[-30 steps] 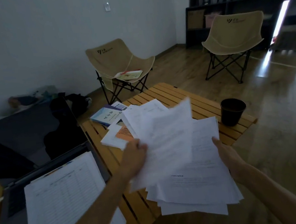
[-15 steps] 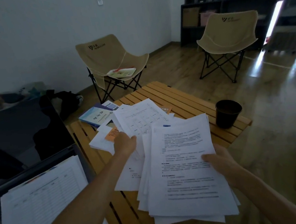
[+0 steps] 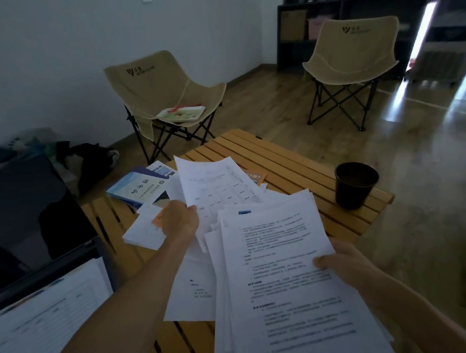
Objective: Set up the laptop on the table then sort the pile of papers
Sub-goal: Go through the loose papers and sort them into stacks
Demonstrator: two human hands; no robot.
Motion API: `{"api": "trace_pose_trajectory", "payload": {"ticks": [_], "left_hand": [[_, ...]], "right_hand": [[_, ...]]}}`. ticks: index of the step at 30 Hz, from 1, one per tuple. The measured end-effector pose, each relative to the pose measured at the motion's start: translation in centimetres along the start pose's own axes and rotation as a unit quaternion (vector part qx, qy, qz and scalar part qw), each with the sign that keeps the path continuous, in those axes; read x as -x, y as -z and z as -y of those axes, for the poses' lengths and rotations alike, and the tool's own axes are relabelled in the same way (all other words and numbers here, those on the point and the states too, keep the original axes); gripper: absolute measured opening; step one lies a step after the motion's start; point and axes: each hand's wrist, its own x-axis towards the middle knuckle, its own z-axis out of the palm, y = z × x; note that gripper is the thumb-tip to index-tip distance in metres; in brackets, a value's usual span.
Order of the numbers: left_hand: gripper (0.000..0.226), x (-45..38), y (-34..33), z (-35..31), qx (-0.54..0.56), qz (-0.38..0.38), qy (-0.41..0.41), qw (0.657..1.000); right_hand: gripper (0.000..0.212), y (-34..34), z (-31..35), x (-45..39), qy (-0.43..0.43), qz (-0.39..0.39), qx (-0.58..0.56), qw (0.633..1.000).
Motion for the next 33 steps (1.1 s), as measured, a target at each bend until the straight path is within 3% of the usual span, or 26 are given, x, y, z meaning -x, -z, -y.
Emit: {"api": "trace_pose_trajectory", "payload": {"ticks": [6,11,14,17,20,24,28,33], "left_hand": [[0.026,-1.1,7.0,1.5,-0.023,-0.056,-0.074,0.995],[0.036,-1.5,13.0,4.0,-0.085,0.084,-0.114,0.986],[0.032,-0.4,14.4,5.6,-0.038,0.062,-0.069,0.995],[0.007,0.2,14.0,7.2,0.085,0.098,-0.012,0.992],[0.029,1.0,12.9,7.7,0.067,0.086,-0.030,0.994],[0.058,2.6,10.2,6.6,-0.098,0.003,-0.141,0.985],[0.051,4.9,5.4,3.5,-0.074,0.144,-0.249,0.955],[0.068,4.9,1.1,0.7,-0.151,0.173,-0.257,0.939]], "right_hand": [[0.032,1.4,-0.4,0.3,-0.001,-0.017,-0.053,0.998],[0.033,1.4,-0.6,1.2,0.007,-0.014,-0.055,0.998],[0.034,1.2,-0.8,1.7,0.009,-0.013,-0.056,0.998],[0.035,1.1,-0.6,2.0,0.008,-0.019,-0.074,0.997],[0.039,0.9,0.0,2.2,0.027,-0.029,-0.070,0.997],[0.042,0.6,0.1,2.3,0.054,-0.065,0.081,0.993],[0.045,0.9,0.2,2.6,0.099,-0.083,0.111,0.985],[0.041,0.9,-0.3,1.7,0.156,-0.162,0.111,0.968]]}}
